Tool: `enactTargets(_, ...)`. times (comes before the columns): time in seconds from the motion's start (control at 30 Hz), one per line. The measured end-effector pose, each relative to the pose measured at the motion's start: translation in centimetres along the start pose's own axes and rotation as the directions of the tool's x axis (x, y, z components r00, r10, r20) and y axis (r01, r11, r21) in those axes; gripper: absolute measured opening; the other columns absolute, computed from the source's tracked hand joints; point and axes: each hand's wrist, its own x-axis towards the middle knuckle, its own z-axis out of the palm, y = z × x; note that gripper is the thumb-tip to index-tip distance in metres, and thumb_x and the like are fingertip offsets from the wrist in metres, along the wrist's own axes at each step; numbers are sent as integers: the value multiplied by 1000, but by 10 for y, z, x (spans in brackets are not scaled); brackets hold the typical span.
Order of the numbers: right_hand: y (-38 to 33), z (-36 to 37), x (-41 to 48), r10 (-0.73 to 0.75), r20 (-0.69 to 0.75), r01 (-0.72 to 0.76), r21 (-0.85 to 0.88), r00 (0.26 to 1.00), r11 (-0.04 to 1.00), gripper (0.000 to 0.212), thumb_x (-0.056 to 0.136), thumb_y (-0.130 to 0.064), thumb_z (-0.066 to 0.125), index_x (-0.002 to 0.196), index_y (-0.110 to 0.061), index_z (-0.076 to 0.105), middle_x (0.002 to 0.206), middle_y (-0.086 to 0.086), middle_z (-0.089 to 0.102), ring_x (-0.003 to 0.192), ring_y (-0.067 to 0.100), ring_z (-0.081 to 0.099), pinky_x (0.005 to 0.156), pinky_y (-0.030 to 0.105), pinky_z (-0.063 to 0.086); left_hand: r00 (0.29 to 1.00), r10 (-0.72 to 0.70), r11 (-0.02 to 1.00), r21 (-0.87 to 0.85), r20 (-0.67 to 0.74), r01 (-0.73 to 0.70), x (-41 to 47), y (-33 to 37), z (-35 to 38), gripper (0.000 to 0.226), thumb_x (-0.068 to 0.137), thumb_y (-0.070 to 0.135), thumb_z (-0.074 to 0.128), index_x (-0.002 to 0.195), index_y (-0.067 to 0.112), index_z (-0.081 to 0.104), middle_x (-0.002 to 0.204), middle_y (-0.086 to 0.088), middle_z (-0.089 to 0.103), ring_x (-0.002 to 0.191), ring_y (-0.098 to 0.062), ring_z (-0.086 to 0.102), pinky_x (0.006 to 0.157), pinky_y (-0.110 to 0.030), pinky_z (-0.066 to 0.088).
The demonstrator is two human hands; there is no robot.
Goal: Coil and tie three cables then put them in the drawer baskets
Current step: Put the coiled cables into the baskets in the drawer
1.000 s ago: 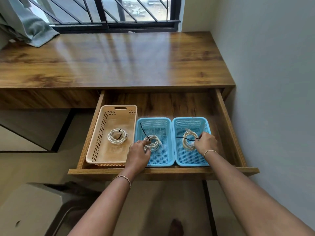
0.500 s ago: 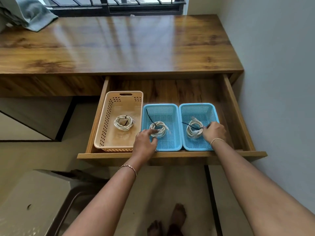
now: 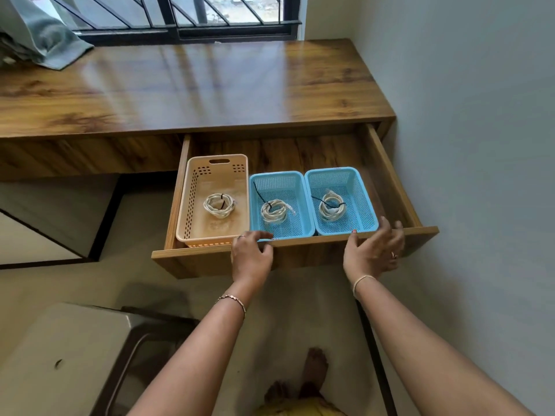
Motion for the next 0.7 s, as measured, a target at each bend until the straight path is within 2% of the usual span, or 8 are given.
enactTargets(0.1, -3, -3, -20, 282, 80, -293, 186, 956, 938, 83, 84, -25, 70, 147, -20, 16, 159, 8, 7, 146, 29, 13, 114, 47, 20, 996, -61, 997, -47, -66, 58, -12, -3, 1, 10, 86, 11, 59, 88, 18, 67, 104, -1, 60, 103, -19, 51, 90, -26, 39)
enactTargets(0.17, -10, -7, -28, 432, 283, -512, 350, 856, 785, 92, 85, -23, 71, 150, -22, 5, 158, 10, 10, 143, 30, 24, 111, 42, 29, 966, -252, 959, -145, -54, 242, -18, -7, 5, 6, 87, 11, 58, 84, 15, 61, 101, -4, 60, 99, -22, 55, 88, -29, 43)
enactTargets(0.23, -16, -8, -33, 447, 466, -642, 469, 764, 607, 94, 87, -21, 69, 151, -22, -1, 155, 11, 21, 137, 29, 37, 108, 41, 35, 869, -493, 819, -315, 44, 480, -22, -14, 7, 3, 86, 13, 58, 88, 15, 59, 102, -7, 64, 94, -24, 61, 90, -37, 51)
enactTargets(0.27, -18, -5, -34, 423, 517, -663, 490, 744, 567, 95, 87, -20, 68, 151, -23, -3, 153, 9, 26, 136, 28, 39, 108, 43, 35, 806, -576, 702, -423, 137, 573, -22, -16, 6, 8, 86, 14, 58, 94, 14, 58, 101, -9, 66, 91, -24, 64, 90, -40, 53)
enactTargets(0.33, -22, 3, -32, 391, 556, -673, 515, 733, 531, 96, 87, -14, 67, 151, -30, -2, 150, 6, 31, 134, 27, 41, 108, 49, 38, 720, -609, 481, -566, 333, 670, -21, -17, 1, 21, 91, 16, 56, 109, 8, 52, 99, -8, 65, 90, -23, 67, 93, -41, 52)
enactTargets(0.43, -34, 13, -25, 440, 561, -710, 497, 701, 498, 99, 84, 1, 65, 149, -35, 0, 142, 5, 42, 128, 24, 47, 106, 51, 40, 721, -554, 386, -639, 416, 665, -11, -13, -13, 26, 97, 14, 50, 122, 6, 49, 114, -10, 61, 103, -26, 64, 96, -39, 49)
enactTargets(0.57, -45, 27, -13, 474, 590, -756, 496, 654, 427, 98, 82, 13, 57, 149, -32, 1, 138, 2, 45, 127, 21, 47, 107, 52, 37, 684, -557, 244, -695, 471, 677, 11, -8, -24, 28, 98, 6, 43, 124, 7, 51, 127, -16, 57, 114, -31, 59, 103, -44, 43)
enactTargets(0.7, -53, 43, 2, 474, 575, -745, 493, 667, 450, 104, 80, 13, 60, 150, -33, -3, 146, 5, 38, 134, 23, 41, 107, 54, 37, 673, -568, 221, -699, 475, 680, 37, 2, -26, 36, 99, 4, 38, 135, 7, 43, 134, -21, 52, 121, -36, 54, 108, -47, 39)
